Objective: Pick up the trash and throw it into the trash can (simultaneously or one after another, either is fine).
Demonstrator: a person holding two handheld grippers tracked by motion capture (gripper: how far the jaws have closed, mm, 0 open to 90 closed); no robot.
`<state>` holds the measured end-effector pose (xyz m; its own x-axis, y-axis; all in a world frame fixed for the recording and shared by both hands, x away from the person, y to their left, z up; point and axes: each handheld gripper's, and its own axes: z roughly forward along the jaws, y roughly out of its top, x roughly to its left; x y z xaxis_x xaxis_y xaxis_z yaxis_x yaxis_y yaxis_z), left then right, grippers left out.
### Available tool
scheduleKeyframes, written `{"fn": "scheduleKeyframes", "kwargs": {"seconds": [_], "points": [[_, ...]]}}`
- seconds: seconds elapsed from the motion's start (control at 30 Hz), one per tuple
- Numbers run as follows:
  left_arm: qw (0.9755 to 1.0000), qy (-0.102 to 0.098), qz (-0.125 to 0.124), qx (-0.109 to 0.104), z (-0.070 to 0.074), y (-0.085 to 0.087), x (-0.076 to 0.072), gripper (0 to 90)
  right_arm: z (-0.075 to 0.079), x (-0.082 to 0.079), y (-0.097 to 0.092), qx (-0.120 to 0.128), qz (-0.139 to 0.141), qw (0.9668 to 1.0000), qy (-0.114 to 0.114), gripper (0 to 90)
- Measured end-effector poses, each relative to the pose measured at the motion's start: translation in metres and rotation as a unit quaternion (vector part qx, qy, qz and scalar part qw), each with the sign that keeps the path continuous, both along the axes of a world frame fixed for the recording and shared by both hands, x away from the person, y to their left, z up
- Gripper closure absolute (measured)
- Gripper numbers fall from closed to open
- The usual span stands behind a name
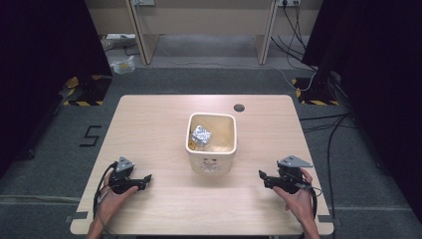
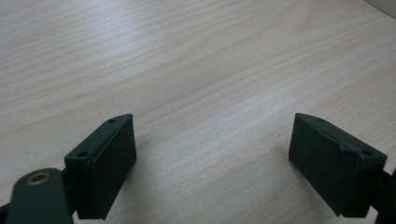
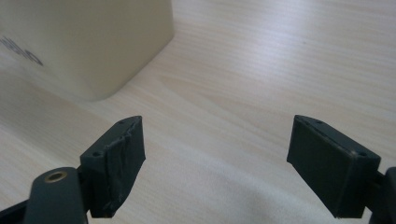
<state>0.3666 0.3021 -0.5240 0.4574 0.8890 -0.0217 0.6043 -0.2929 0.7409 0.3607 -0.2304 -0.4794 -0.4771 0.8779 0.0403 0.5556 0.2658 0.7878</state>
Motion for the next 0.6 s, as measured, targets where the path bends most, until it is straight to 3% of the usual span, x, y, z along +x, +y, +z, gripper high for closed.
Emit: {"fn": "scheduleKeyframes", "kwargs": {"seconds": [0.33, 0.6], "points": [[1.0000, 0.000, 0.001, -0.001, 0.000, 0.000, 0.000, 14.0, -0.016, -0.008, 0.005, -0.036, 0.004, 0.9992, 0.014, 17.0], [1.0000, 0.000, 0.001, 0.000, 0.000, 0.000, 0.000, 14.0, -0.023, -0.011, 0.007, -0.038, 0.007, 0.9990, 0.024, 17.0]]}}
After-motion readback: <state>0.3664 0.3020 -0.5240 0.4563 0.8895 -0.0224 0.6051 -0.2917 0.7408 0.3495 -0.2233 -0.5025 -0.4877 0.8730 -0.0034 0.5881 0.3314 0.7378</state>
